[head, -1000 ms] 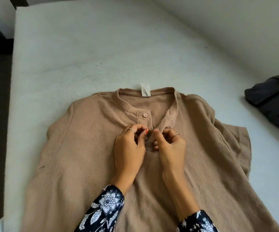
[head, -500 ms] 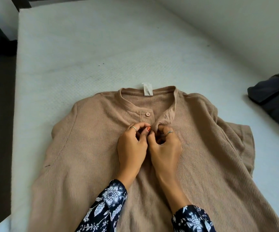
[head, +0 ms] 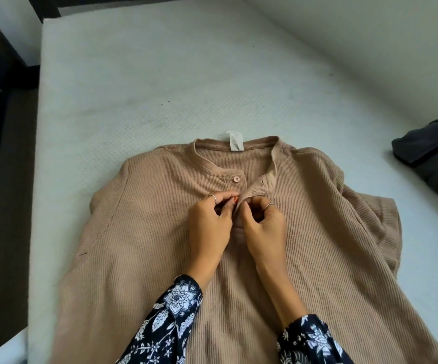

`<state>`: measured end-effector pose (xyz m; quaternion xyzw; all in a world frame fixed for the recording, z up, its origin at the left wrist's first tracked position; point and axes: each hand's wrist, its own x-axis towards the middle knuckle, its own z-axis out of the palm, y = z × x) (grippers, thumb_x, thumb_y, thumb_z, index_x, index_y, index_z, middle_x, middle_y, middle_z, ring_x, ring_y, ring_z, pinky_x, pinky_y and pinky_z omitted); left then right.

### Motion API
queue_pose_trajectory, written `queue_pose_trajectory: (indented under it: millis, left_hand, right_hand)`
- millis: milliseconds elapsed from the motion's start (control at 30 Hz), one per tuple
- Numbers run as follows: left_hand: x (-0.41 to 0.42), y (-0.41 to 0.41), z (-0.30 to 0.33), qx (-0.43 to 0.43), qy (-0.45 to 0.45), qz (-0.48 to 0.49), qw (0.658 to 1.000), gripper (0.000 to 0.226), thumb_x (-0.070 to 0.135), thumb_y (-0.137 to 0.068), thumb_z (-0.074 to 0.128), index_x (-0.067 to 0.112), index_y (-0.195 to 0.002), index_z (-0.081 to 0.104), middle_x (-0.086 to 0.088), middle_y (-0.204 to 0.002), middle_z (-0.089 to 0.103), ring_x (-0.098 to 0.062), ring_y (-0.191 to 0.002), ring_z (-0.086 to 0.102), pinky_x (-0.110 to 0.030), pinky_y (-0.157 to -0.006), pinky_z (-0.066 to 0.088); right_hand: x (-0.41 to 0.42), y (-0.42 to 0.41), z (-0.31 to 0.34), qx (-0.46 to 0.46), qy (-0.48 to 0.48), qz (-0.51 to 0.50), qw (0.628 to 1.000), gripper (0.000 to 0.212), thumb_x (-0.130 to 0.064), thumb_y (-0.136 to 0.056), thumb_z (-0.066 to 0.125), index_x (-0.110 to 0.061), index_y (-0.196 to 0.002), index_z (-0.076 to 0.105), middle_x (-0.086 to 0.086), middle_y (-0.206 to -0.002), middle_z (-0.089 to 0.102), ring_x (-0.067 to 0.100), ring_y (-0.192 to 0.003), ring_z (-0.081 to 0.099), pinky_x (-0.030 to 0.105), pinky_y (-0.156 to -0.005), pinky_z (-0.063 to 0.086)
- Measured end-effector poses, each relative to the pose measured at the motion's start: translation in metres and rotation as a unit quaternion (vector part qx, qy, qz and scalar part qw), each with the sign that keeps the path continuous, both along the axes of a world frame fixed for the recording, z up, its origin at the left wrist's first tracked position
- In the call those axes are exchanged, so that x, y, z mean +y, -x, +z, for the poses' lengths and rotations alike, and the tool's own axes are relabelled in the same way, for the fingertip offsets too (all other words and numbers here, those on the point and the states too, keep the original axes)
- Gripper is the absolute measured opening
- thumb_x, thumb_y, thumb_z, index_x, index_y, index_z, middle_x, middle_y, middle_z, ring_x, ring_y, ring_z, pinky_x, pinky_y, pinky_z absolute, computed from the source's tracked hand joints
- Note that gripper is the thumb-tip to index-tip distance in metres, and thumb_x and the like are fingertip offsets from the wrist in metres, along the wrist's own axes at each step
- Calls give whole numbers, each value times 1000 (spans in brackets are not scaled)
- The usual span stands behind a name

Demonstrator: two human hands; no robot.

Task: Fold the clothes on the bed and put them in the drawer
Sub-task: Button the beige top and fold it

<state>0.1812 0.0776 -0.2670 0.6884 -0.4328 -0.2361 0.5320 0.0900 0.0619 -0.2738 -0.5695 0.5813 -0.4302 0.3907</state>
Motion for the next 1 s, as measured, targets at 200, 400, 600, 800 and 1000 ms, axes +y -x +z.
queue_pose_trajectory:
  millis: [200,400,600,800,1000]
  left_hand:
    - [2,1,9,51,-50,-31,997,19,38,-86,68,20,-87,75,7,-75,73,0,-72,69,-19,-66,55]
    - [-7,3,8,104,-95,27,990,5,24,-83,72,25,-79,71,5,-72,73,-7,-69,70,-29,-68,59]
    - [-11,9,-1,120,-68,54,989,22,18,-88,67,32,-71,65,4,-77,72,-13,-76,70,-40,-77,59]
    - [-12,8,-2,174,-42,46,983,23,6,-89,64,26,-84,55,2,-75,71,-14,-68,67,-38,-71,58]
    - [-12,8,-4,173,-26,32,984,25,2,-89,62,20,-83,46,-1,-74,66,4,-57,59,-14,-58,47]
  right_hand:
    - [-3,-1,-2,67,1,12,998,16,-34,-89,63,-19,-83,64,-5,-70,67,15,-67,65,42,-68,53]
    - [0,-3,-4,94,31,8,995,17,-39,-89,62,-22,-86,63,-6,-75,66,13,-69,62,41,-68,52]
    - [-1,-1,1,23,2,-1,1000,11,-31,-87,66,-22,-83,62,-6,-72,67,12,-68,64,43,-70,53]
    - [-14,7,9,-126,-132,43,982,10,-19,-79,65,-21,-69,63,4,-67,68,15,-57,62,35,-59,52]
    - [-28,17,28,-201,-256,105,940,18,3,-89,55,-5,-74,58,8,-61,56,8,-40,48,18,-40,40]
